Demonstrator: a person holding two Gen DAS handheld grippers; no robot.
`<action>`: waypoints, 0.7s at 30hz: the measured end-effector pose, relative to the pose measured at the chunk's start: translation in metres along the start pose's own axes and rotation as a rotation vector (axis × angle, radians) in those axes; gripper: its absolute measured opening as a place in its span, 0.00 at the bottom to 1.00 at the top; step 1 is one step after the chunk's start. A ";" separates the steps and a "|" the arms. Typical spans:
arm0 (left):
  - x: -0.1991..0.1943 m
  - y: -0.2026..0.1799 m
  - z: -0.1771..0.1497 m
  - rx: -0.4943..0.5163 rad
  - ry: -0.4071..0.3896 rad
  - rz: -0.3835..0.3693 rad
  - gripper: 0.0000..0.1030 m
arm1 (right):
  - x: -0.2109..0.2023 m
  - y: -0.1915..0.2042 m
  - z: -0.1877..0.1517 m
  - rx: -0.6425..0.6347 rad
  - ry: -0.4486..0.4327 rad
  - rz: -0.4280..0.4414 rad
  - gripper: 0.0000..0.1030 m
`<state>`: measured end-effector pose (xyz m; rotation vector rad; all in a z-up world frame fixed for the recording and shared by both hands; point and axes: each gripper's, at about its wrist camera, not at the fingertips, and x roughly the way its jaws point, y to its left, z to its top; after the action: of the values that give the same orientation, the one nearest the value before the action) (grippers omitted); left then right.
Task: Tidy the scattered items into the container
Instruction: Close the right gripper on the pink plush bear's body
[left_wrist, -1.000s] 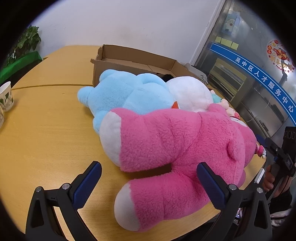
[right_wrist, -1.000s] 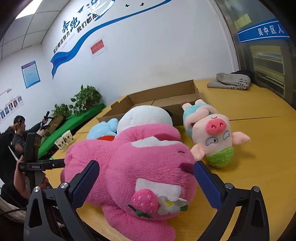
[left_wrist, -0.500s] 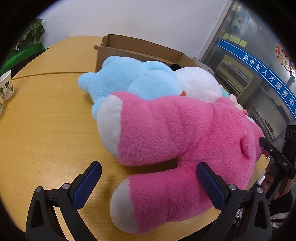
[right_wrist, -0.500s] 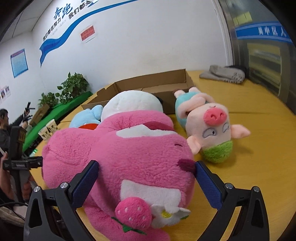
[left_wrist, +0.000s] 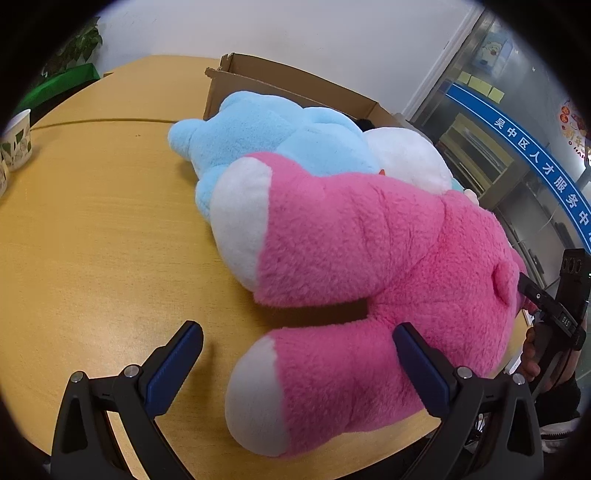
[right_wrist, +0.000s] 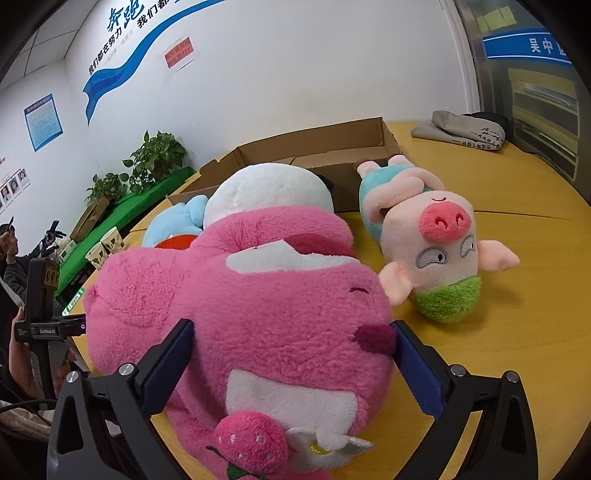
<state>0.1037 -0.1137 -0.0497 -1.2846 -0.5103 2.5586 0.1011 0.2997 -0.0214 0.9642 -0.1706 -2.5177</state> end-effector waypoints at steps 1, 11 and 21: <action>0.000 0.001 -0.001 -0.006 0.000 -0.008 1.00 | 0.000 0.000 0.000 0.001 0.002 0.003 1.00; 0.001 0.018 -0.017 -0.089 0.014 -0.108 0.99 | 0.002 0.000 0.006 -0.016 0.049 0.023 1.00; 0.013 0.014 -0.020 -0.083 0.062 -0.215 0.82 | 0.021 -0.014 0.004 0.053 0.109 0.076 0.97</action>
<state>0.1115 -0.1177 -0.0758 -1.2571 -0.7079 2.3369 0.0796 0.3034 -0.0346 1.0922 -0.2368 -2.3960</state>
